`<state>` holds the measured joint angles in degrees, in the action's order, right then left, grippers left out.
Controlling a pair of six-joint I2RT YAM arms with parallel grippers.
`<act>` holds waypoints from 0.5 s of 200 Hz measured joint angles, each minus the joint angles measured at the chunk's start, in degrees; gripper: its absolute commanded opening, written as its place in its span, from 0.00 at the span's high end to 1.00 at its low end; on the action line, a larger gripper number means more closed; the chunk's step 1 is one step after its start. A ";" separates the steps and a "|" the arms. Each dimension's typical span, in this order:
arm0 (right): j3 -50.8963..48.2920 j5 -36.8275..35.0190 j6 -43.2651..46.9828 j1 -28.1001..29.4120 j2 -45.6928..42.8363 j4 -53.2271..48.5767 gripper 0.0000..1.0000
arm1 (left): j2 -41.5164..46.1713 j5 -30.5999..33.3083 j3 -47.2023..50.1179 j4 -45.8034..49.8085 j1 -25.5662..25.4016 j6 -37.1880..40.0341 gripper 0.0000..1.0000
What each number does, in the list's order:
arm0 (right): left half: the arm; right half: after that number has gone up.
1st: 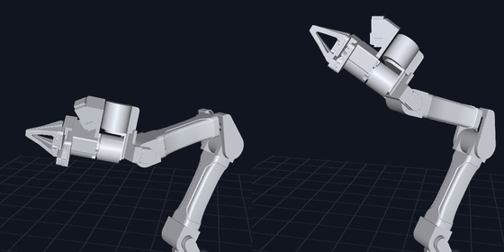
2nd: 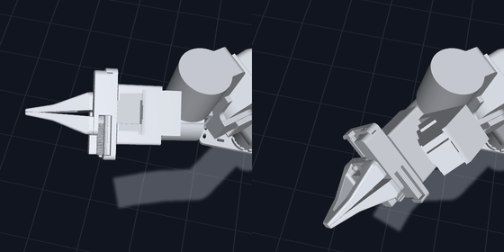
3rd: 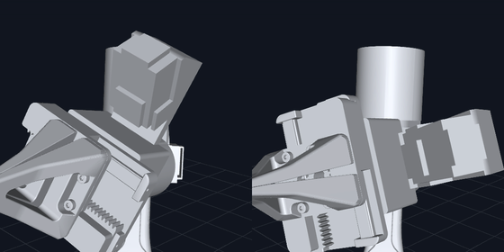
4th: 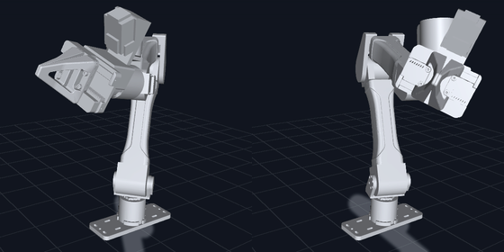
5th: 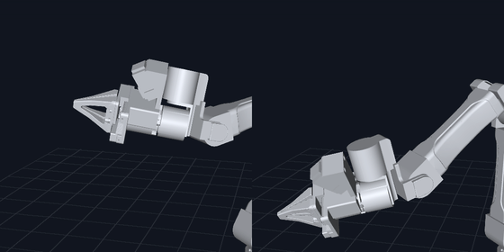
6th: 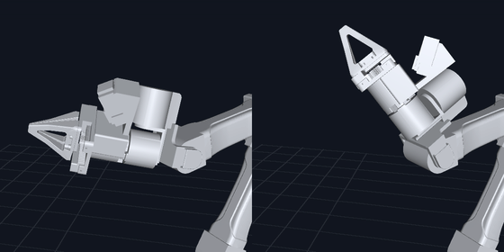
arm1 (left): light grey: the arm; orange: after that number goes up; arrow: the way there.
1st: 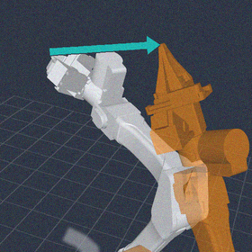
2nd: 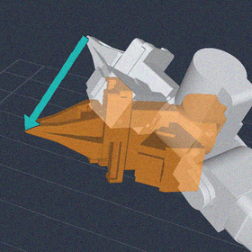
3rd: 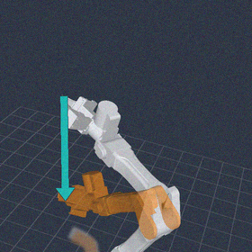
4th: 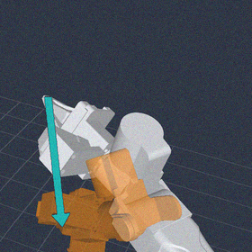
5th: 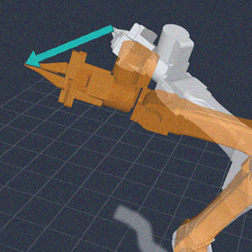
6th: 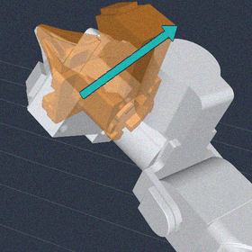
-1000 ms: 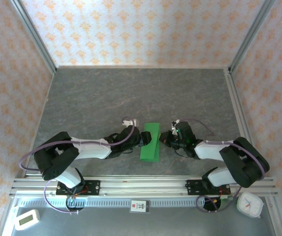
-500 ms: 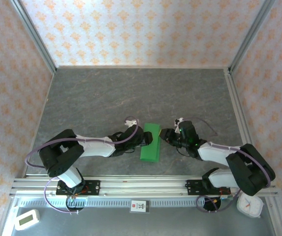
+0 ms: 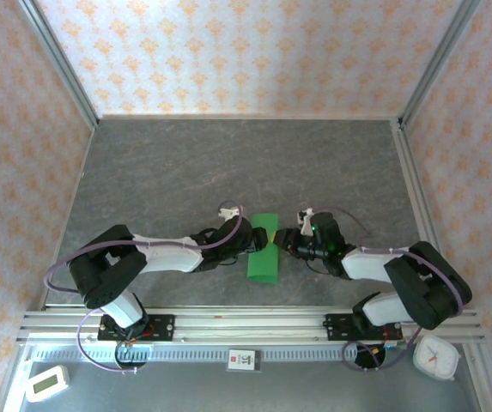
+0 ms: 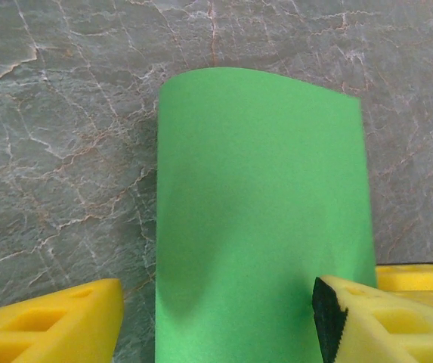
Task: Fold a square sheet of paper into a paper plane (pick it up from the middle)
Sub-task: Hold the square sheet of paper at the center of the table.
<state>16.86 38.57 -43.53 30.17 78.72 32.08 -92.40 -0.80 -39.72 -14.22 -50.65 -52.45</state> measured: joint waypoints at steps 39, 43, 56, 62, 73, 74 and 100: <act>-0.26 0.59 -0.13 -0.02 0.11 1.22 1.00 | -0.42 0.02 0.00 0.17 0.00 0.02 0.29; -0.26 0.59 -0.55 -0.02 0.11 1.18 1.00 | -0.42 0.02 0.00 0.28 0.00 0.02 0.28; -0.26 0.50 -0.09 -0.02 0.11 1.20 1.00 | -0.42 0.15 0.00 0.59 0.00 0.07 0.27; -0.26 0.46 -0.04 0.00 0.11 1.20 1.00 | -0.42 0.22 0.00 0.83 0.00 0.17 0.26; -0.26 0.44 0.15 -0.02 0.11 1.16 1.00 | -0.33 0.44 0.00 1.33 0.00 0.68 0.25; -0.26 0.44 0.17 -0.02 0.11 1.16 1.00 | -0.33 0.44 0.00 1.40 0.00 0.74 0.25; -0.26 0.17 0.79 -0.02 0.11 0.68 1.00 | 1.49 1.14 0.02 2.54 0.00 2.84 0.24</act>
<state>16.60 38.74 -42.74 30.15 78.83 32.75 -90.91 0.34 -39.70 -11.68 -50.65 -49.60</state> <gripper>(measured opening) 0.045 0.759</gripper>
